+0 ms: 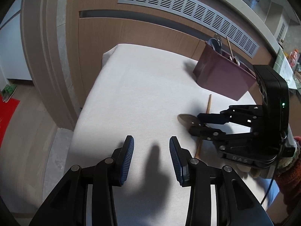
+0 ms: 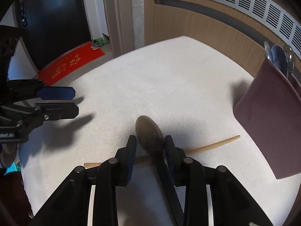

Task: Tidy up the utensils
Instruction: 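Lower the right gripper onto the grey dark-handled spoon and close it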

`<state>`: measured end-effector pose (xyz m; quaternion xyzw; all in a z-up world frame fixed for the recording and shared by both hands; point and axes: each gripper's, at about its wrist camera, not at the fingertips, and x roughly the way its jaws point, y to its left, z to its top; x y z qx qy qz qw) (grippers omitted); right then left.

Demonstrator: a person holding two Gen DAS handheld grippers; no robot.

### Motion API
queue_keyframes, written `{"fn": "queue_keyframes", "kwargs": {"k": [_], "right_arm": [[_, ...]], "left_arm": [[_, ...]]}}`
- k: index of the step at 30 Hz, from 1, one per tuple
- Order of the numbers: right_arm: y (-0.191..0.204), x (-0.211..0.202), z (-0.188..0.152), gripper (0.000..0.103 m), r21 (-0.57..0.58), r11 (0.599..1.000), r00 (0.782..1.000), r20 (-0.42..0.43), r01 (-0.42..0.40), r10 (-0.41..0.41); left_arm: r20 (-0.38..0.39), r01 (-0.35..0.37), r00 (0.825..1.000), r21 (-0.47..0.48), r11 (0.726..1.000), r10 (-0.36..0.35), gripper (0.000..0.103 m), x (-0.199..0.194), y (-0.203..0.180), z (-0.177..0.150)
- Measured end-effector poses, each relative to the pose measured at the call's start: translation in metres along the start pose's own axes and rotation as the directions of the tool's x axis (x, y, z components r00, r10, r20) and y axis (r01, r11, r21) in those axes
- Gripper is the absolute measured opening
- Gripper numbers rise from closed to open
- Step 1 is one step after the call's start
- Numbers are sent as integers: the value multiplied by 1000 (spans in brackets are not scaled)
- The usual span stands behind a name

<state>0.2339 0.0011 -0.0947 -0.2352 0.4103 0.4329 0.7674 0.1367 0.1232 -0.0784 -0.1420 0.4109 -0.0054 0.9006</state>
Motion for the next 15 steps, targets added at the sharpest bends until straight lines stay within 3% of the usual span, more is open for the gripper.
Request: {"fn": "queue_keyframes", "kwargs": {"k": [2, 4, 11, 15], "right_arm": [[-1, -3, -3, 23, 22, 999, 999, 25, 36, -36], [-2, -15, -12, 7, 79, 994, 994, 64, 82, -87], [-48, -62, -51, 9, 302, 950, 984, 125, 82, -125], [-55, -74, -68, 13, 313, 949, 992, 117, 17, -56]], "left_arm": [[0, 4, 1000, 13, 1000, -4, 40, 0, -5, 1], [0, 12, 1000, 20, 1000, -12, 40, -1, -10, 1], [-28, 48, 999, 50, 998, -47, 40, 8, -27, 3], [-55, 53, 997, 60, 997, -49, 40, 19, -36, 2]]}}
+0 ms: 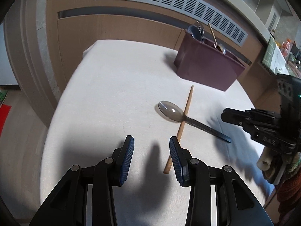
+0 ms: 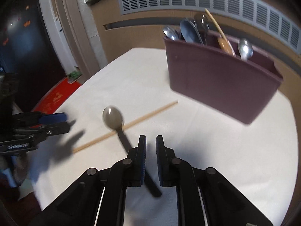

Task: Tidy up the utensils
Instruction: 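Lower the right gripper onto the grey dark-handled spoon and close it, then grasp the second wooden chopstick with the left gripper while the right gripper holds the grey spoon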

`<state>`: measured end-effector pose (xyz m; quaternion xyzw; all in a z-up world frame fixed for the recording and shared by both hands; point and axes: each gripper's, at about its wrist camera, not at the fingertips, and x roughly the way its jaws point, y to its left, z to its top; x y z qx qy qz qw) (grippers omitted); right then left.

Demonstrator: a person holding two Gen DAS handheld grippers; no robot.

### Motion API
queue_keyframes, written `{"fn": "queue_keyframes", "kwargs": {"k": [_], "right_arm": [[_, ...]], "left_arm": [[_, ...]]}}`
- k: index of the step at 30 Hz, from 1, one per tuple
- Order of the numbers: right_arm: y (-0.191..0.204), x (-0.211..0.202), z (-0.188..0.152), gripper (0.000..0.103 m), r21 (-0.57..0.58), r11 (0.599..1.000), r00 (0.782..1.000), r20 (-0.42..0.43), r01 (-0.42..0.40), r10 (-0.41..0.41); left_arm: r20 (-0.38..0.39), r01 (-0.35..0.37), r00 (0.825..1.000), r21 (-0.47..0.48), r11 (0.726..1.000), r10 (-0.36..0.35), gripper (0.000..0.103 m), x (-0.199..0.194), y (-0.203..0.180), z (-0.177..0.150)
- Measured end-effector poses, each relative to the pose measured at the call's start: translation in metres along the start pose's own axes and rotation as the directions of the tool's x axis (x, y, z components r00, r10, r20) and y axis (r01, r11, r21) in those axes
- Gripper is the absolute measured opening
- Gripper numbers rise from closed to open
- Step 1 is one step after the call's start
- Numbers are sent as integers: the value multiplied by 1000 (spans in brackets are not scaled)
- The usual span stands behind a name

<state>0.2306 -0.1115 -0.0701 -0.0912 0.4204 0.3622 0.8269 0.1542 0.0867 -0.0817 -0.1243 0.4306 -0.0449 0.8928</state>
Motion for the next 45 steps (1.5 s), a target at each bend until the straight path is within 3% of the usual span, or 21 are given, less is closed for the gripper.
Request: {"fn": "queue_keyframes", "kwargs": {"k": [2, 4, 7, 15, 25, 31, 36, 41, 45], "right_arm": [[9, -3, -1, 27, -50, 999, 1000, 13, -9, 10], [22, 1, 2, 32, -118, 992, 999, 26, -35, 38], [40, 19, 13, 32, -198, 978, 998, 3, -62, 64], [65, 81, 38, 32, -324, 946, 996, -92, -35, 6], [69, 67, 33, 31, -360, 933, 998, -59, 12, -36], [38, 35, 17, 31, -248, 966, 996, -35, 76, -87], [-13, 6, -9, 31, -86, 985, 987, -46, 146, -151], [-67, -25, -45, 31, 110, 970, 975, -63, 219, -213], [-85, -42, -67, 31, 182, 953, 970, -55, 241, -235]], "left_arm": [[-3, -20, 1000, 9, 1000, 21, 40, 1, -1, -1], [-2, -43, 999, 7, 999, 43, 40, 0, 2, -1], [5, -62, 998, -24, 998, 62, 40, -4, 14, 0], [4, -84, 996, -96, 992, 85, 40, -7, 42, -3], [-23, -52, 998, -82, 995, 50, 40, 1, 31, -4], [-57, -8, 998, -31, 1000, 6, 40, 14, 7, -4], [-79, 30, 997, 39, 999, -27, 40, 27, -19, 1], [-108, 59, 993, 136, 989, -44, 40, 46, -49, 15], [-121, 60, 992, 214, 975, -34, 40, 67, -72, 32]]}}
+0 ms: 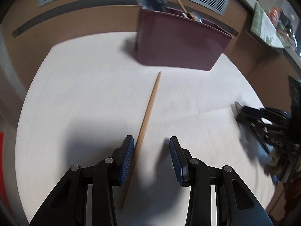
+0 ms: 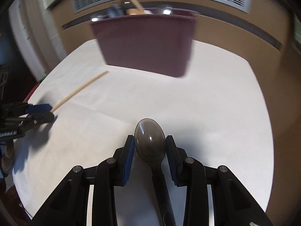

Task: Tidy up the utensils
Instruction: 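Grasp the second wooden chopstick with the left gripper while the right gripper holds the grey spoon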

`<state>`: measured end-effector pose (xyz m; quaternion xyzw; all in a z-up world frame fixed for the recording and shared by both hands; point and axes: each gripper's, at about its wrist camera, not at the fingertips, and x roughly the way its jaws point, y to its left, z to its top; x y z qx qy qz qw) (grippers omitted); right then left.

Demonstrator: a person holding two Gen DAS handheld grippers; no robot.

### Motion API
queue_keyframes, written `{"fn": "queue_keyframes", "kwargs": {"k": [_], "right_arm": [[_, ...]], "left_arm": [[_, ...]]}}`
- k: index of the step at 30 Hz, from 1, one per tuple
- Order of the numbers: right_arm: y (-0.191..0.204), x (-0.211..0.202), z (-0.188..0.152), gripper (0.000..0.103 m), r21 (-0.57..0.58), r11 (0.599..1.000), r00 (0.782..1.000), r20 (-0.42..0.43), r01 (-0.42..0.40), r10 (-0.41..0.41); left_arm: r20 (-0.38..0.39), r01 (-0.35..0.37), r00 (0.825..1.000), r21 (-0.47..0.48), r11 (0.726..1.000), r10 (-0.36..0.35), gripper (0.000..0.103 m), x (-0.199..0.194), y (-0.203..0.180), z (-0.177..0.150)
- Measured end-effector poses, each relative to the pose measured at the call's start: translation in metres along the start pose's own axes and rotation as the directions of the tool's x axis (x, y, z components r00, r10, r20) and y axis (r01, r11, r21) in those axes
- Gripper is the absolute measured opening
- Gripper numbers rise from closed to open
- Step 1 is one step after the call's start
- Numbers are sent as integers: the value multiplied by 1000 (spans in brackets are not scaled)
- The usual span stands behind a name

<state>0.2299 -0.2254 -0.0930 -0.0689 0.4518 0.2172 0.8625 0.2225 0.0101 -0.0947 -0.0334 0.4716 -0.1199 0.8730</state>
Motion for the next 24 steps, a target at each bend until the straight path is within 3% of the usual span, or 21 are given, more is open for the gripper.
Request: {"fn": "queue_keyframes", "kwargs": {"k": [4, 8, 10, 12, 16, 21, 24], "right_arm": [[-1, -10, -16, 31, -10, 999, 999, 25, 41, -41], [-8, -9, -11, 31, 0, 999, 998, 42, 35, -35], [-4, -7, -9, 31, 2, 999, 998, 48, 35, -35], [-4, -6, -8, 31, 3, 999, 998, 54, 40, -40], [-1, -4, -6, 31, 10, 999, 997, 63, 48, -49], [-1, -20, -7, 31, 25, 998, 993, 101, 54, -57], [-2, -34, -7, 31, 36, 998, 990, 132, 52, -56]], "left_arm": [[-6, -34, 999, 73, 997, 34, 40, 17, -12, 23], [-13, -36, 999, 100, 994, 37, 40, 27, -14, 39], [-20, -48, 999, 111, 993, 51, 33, 30, -14, 44], [-15, -75, 997, 120, 990, 77, 12, 32, -14, 49], [-8, -86, 996, 131, 988, 88, 6, 32, -18, 50], [82, -29, 996, 63, 998, 24, 6, -9, -21, 43], [164, 12, 986, 20, 1000, -15, 6, -45, -20, 40]]}}
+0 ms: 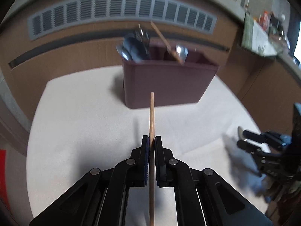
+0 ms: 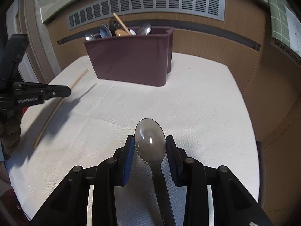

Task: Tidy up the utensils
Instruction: 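Grasp the second wooden chopstick with the left gripper while the right gripper holds the grey spoon, then carry the spoon and chopstick over the maroon caddy and open both grippers to drop them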

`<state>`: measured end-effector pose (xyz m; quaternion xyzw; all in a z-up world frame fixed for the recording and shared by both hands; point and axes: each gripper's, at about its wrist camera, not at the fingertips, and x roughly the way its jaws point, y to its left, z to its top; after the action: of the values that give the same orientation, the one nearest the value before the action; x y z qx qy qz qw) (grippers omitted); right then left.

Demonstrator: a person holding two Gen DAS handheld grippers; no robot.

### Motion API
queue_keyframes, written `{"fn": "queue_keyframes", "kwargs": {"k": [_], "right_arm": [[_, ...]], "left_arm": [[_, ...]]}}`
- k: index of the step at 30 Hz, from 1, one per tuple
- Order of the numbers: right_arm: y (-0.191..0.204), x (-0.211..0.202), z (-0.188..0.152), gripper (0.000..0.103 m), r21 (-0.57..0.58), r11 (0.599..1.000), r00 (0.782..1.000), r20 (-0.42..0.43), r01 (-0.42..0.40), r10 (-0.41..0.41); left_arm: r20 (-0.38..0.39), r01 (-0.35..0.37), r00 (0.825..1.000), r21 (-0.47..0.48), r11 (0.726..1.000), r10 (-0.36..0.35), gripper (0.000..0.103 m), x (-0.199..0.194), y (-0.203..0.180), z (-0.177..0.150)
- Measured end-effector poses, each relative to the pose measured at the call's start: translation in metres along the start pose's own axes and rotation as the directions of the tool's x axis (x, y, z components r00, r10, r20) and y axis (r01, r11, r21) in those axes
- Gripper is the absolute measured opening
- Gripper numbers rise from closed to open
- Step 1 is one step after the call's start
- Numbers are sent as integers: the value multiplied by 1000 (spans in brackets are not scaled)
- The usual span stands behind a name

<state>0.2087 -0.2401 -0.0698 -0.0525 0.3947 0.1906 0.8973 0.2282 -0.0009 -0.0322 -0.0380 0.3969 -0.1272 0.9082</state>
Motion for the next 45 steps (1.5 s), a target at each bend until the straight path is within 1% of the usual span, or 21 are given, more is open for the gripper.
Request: {"fn": "queue_keyframes", "kwargs": {"k": [3, 6, 11, 13, 16, 18, 19, 20, 21, 23, 24, 25, 26, 27, 29, 30, 32, 36, 40, 43, 45], "right_arm": [[-2, -16, 2, 31, 21, 1000, 999, 35, -17, 16], [0, -31, 4, 31, 18, 1000, 997, 68, -26, 25], [6, -47, 11, 31, 3, 999, 994, 106, -35, 34], [7, -51, 18, 31, 2, 999, 991, 129, -43, 42], [9, -70, 44, 30, -8, 999, 978, 201, -52, 52], [14, -93, 75, 30, -45, 998, 959, 280, -34, 45], [15, -111, 98, 30, -63, 998, 939, 340, -30, 50], [16, -122, 113, 30, -70, 997, 924, 378, -29, 54], [16, -139, 136, 30, -73, 997, 896, 441, -22, 52], [13, -159, 163, 30, -55, 998, 852, 522, -6, 34], [11, -169, 179, 30, -41, 999, 825, 564, -6, 28], [10, -172, 186, 30, -33, 999, 811, 584, -14, 30], [8, -174, 194, 30, -25, 999, 796, 604, -27, 36], [6, -172, 200, 30, -22, 999, 787, 616, -33, 40], [4, -162, 207, 30, -18, 999, 777, 628, -31, 36], [3, -155, 208, 30, -13, 1000, 776, 630, -29, 31], [1, -136, 211, 30, -11, 999, 787, 616, -41, 39], [-2, -94, 211, 30, -2, 998, 824, 564, -66, 55], [-9, -62, 206, 30, 21, 995, 845, 530, -101, 75], [-13, -44, 206, 30, 43, 992, 856, 511, -115, 78], [-15, -35, 206, 30, 51, 992, 863, 499, -118, 77]], "left_arm": [[70, 21, 997, -10, 1000, -20, 6, -32, -3, 2], [114, 31, 993, 1, 1000, -31, 6, -55, -6, 0], [161, 52, 986, 7, 999, -53, 6, -66, -17, 11], [190, 64, 980, 0, 998, -63, 6, -72, -20, 20], [256, 75, 964, -9, 997, -70, 6, -93, -24, 55], [338, 79, 938, 6, 997, -77, 6, -115, -31, 87], [391, 80, 917, 19, 997, -81, 6, -128, -35, 103], [438, 78, 895, 25, 997, -81, 6, -138, -38, 117], [490, 77, 868, 19, 997, -76, 6, -148, -38, 133], [559, 85, 826, -2, 996, -69, 6, -157, -36, 153], [594, 83, 803, -21, 996, -55, 6, -159, -34, 161], [628, 70, 778, -45, 997, -27, 6, -158, -31, 168], [643, 63, 766, -60, 996, -10, 6, -155, -27, 173], [662, 53, 750, -85, 995, 16, 6, -150, -24, 176], [678, 53, 733, -125, 991, 46, 6, -136, -16, 181], [680, 54, 731, -138, 989, 55, 6, -130, -11, 182], [673, 53, 736, -158, 986, 68, 6, -112, -4, 181], [639, 60, 767, -167, 984, 62, 6, -77, 10, 177], [598, 92, 802, -158, 983, 21, 6, -44, 19, 176], [583, 119, 812, -163, 980, -1, 6, -24, 23, 174], [580, 131, 815, -170, 977, -8, 6, -14, 25, 173]]}}
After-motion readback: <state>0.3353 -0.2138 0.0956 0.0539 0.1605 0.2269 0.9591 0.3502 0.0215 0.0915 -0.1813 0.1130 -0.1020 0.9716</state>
